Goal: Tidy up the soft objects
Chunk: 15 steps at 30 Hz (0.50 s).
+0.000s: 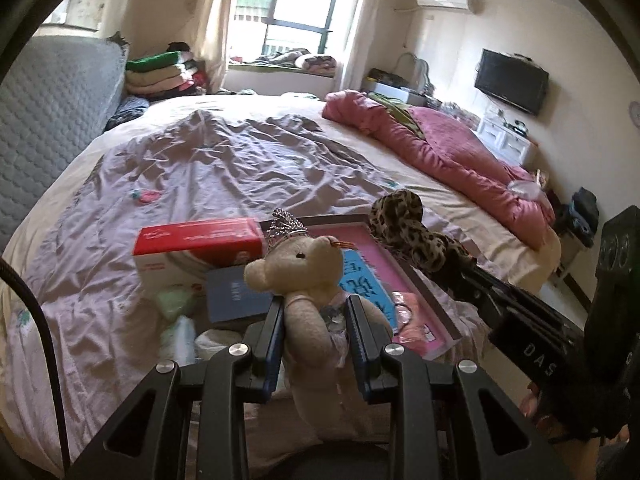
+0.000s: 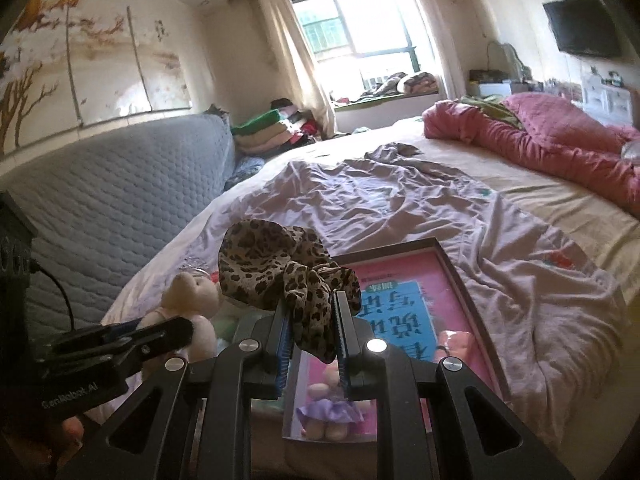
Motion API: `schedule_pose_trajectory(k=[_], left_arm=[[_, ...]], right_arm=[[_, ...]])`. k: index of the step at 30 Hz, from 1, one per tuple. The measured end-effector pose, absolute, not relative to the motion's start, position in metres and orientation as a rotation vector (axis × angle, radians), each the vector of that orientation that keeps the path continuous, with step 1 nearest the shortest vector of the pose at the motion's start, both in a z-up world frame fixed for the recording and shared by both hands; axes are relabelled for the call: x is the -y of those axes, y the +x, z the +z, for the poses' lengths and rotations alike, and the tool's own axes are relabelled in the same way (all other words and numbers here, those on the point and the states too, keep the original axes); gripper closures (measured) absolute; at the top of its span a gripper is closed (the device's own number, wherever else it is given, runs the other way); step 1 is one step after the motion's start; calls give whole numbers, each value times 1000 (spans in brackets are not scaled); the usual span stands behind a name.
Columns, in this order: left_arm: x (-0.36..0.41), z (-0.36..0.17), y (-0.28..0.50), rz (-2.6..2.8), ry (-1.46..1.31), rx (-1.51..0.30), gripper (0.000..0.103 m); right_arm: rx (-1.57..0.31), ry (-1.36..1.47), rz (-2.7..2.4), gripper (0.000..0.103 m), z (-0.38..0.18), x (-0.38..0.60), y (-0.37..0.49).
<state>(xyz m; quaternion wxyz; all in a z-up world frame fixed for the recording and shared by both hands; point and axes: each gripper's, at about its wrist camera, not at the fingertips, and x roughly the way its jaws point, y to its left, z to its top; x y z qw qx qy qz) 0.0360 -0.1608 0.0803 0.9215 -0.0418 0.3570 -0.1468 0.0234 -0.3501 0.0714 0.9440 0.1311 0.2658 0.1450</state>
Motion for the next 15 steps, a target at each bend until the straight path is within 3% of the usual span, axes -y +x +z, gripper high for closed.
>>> schedule_pose_trajectory(k=[15], left_arm=[[228, 57, 49, -398, 20, -787, 73]], right_arm=[[-553, 339, 213, 84, 52, 403, 23]])
